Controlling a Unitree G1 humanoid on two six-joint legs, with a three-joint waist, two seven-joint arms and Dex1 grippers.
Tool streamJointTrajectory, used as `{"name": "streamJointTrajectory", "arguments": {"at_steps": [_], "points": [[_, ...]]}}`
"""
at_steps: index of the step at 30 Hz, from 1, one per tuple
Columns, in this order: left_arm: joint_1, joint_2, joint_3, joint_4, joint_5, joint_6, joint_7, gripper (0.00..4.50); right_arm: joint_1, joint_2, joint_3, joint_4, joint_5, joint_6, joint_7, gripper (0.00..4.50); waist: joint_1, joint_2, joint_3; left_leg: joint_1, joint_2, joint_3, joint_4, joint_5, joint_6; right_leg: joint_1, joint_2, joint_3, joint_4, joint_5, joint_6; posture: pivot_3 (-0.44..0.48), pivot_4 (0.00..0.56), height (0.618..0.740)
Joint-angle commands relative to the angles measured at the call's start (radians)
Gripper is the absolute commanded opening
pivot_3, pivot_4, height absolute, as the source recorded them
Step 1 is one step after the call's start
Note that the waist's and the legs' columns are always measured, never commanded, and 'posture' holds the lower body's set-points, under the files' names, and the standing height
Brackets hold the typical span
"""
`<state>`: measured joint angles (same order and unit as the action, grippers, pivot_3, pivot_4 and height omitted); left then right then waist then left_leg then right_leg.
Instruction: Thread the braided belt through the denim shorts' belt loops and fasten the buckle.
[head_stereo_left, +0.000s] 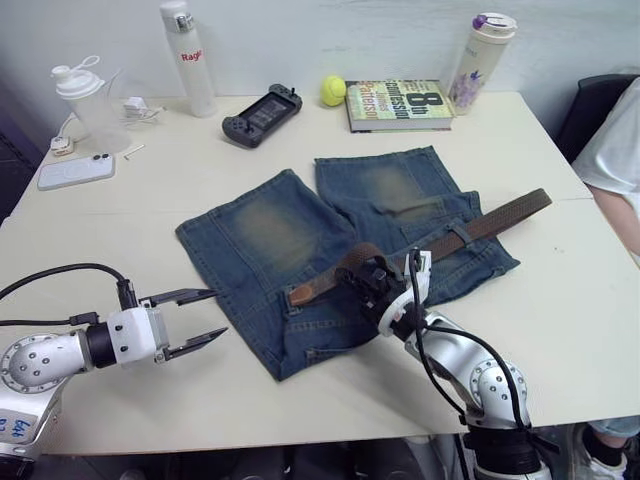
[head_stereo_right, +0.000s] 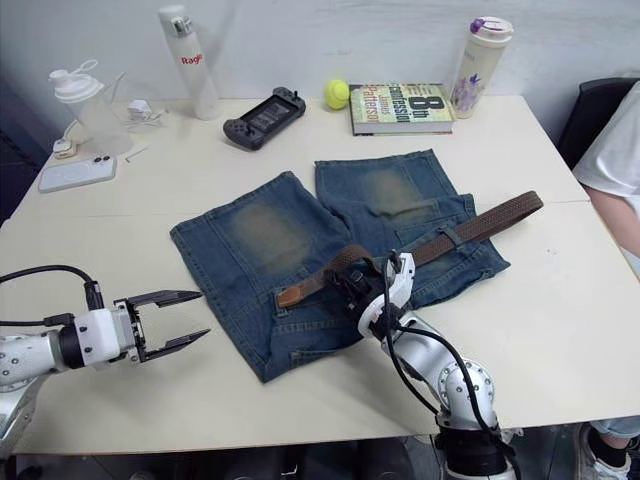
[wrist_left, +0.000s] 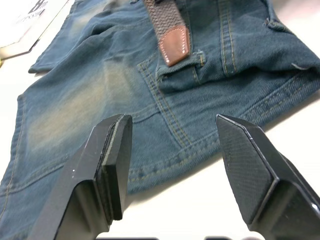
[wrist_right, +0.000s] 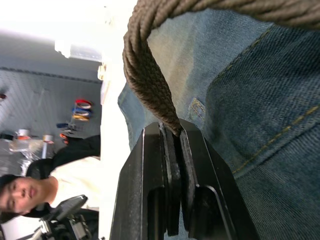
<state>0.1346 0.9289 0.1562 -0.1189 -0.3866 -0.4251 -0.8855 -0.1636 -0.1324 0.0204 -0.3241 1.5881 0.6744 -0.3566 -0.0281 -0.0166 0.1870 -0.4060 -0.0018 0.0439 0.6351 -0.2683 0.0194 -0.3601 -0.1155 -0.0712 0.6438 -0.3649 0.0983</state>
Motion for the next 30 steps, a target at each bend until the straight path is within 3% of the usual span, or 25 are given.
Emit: {"name": "streamJointTrajectory", "arguments": {"at_steps": [1,7,17,24,30], "points": [[-0.011,-0.019,0.028,-0.033,0.012,0.000,-0.012,2.95,0.013,-0.009,-0.062,-0.037,0.040,-0.013,0.008,0.00,0.000,0.000,0.000,0.000,0.000,0.000,0.000,0.000,0.000,0.000,0.000,0.000,0.000,0.000,0.000,0.000,0.150,0.740],[-0.039,-0.048,0.016,-0.035,0.036,0.009,-0.019,2.95,0.021,-0.035,-0.049,-0.031,-0.029,0.019,0.034,0.00,0.001,0.000,0.000,0.000,0.000,0.000,0.000,0.000,0.000,0.000,0.000,0.000,0.000,0.000,0.000,0.000,0.150,0.740],[-0.063,-0.072,0.022,-0.028,0.058,0.005,-0.039,2.95,-0.021,0.032,0.041,0.021,-0.093,0.078,0.061,0.00,-0.002,0.000,0.000,0.001,0.000,0.000,-0.001,0.000,-0.001,0.000,0.000,0.000,0.000,0.000,0.000,0.000,0.150,0.740],[-0.106,-0.101,-0.004,0.046,0.164,-0.147,-0.041,2.95,-0.117,0.076,0.088,0.171,-0.144,0.172,0.103,0.00,-0.006,-0.001,0.000,0.002,0.000,0.000,-0.003,0.001,-0.001,0.000,0.001,0.000,0.000,0.000,0.000,0.000,0.150,0.740],[-0.154,-0.116,-0.019,0.129,0.220,-0.250,-0.039,2.95,-0.208,0.106,0.121,0.252,-0.287,0.205,0.219,0.00,-0.015,-0.002,-0.001,0.003,0.001,0.001,-0.003,0.001,-0.001,0.000,0.001,0.000,0.001,0.000,0.000,0.000,0.150,0.740]]}}
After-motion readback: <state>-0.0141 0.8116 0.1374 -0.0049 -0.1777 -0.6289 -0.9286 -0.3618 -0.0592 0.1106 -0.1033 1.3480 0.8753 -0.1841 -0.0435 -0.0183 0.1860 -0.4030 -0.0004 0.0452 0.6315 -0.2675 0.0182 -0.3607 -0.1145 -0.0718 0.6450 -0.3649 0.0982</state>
